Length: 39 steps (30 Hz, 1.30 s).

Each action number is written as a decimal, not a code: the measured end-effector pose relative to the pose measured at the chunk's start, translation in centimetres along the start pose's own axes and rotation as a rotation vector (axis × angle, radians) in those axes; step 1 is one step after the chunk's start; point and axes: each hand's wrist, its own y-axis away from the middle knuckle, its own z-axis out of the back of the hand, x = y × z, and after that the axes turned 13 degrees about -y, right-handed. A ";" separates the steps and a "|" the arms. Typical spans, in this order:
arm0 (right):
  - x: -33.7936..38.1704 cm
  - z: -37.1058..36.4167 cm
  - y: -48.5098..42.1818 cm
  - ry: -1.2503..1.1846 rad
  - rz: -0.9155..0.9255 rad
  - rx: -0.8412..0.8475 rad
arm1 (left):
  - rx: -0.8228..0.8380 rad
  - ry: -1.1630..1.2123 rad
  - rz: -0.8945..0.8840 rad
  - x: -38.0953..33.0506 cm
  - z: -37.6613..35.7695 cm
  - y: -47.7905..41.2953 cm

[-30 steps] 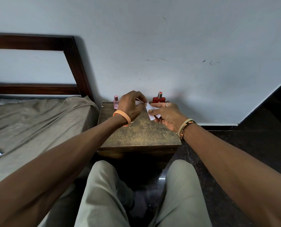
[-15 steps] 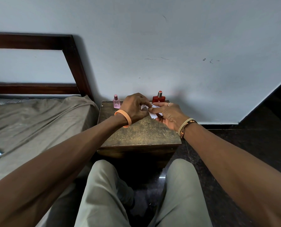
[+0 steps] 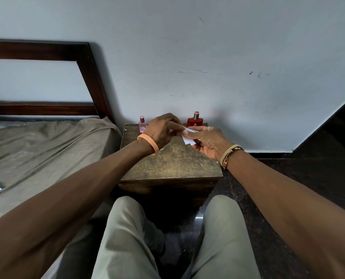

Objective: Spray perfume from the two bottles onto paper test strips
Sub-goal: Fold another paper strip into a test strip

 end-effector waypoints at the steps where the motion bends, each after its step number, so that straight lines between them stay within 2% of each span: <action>1: 0.0 0.0 -0.1 0.003 -0.005 0.003 | 0.001 -0.006 0.001 0.0 0.0 0.0; 6: 0.0 0.3 -0.2 -0.053 0.001 -0.008 | -0.036 -0.012 0.087 0.0 0.0 -0.1; 10: 0.1 0.4 -0.2 -0.037 0.001 0.023 | -0.049 0.112 0.374 -0.6 0.2 -0.2; 16: -0.1 0.1 -0.4 -0.026 0.048 0.038 | -0.225 1.032 1.082 -0.7 1.1 -1.3; 20: -0.4 -0.1 -0.6 0.029 0.071 0.055 | -0.198 1.223 1.197 -0.1 1.7 -1.1; 27: -0.7 -0.4 -0.7 0.059 0.069 0.053 | -0.169 1.263 1.218 0.8 1.3 -0.3; 32: -0.6 -0.3 -0.7 0.064 0.023 0.082 | -0.213 1.107 1.070 0.5 0.9 -0.1; 34: -0.6 -0.3 -0.8 0.085 0.006 0.093 | -0.230 0.853 0.947 0.4 0.5 0.2; 37: -0.8 -0.4 -0.9 0.068 -0.002 0.089 | -0.170 0.337 0.641 0.0 0.5 0.5; 39: -0.9 -0.5 -1.0 0.030 -0.014 0.094 | -0.132 0.174 0.409 -0.5 0.7 0.6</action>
